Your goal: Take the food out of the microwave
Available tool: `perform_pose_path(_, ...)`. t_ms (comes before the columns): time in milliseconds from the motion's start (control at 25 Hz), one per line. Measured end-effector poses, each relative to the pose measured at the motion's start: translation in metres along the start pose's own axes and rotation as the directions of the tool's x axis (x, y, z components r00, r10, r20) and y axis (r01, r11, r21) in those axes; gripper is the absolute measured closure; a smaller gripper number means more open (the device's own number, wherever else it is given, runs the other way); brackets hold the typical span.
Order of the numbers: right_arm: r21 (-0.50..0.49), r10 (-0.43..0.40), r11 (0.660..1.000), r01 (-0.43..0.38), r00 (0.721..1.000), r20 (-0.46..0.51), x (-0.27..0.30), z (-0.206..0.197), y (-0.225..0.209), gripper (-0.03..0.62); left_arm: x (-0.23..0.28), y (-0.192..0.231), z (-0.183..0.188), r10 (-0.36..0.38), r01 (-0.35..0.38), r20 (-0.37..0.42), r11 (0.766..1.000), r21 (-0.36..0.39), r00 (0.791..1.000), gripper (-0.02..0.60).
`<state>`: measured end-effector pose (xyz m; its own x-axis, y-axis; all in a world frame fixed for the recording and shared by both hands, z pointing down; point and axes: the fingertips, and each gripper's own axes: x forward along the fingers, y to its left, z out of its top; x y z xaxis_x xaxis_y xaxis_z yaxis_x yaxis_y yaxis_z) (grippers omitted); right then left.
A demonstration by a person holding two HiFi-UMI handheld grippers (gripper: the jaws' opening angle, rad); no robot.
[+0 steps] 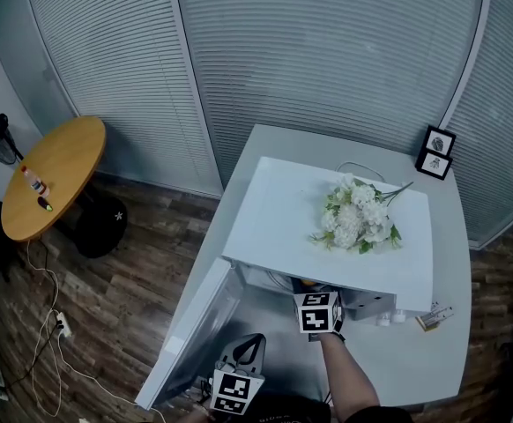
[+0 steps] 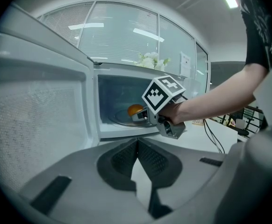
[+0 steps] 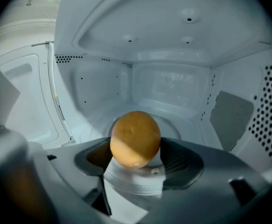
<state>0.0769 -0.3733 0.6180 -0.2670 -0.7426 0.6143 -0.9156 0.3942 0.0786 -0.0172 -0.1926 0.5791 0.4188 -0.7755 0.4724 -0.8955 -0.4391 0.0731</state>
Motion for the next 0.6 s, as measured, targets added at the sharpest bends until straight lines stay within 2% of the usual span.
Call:
perform_pose_path(280,0.01,-0.002,1.0,0.001,0.999,0.05,-0.014,0.011,-0.001,0.275,-0.003,-0.001,0.002,-0.004,0.004,0.014,1.0,-0.003,1.0,0.574)
perform_pose_path(600,0.008,-0.003,1.0,0.003,0.998,0.06,-0.03,0.011,0.004,0.275,-0.008,-0.001,0.001,0.004,-0.003,0.03,1.0,-0.017,1.0,0.574)
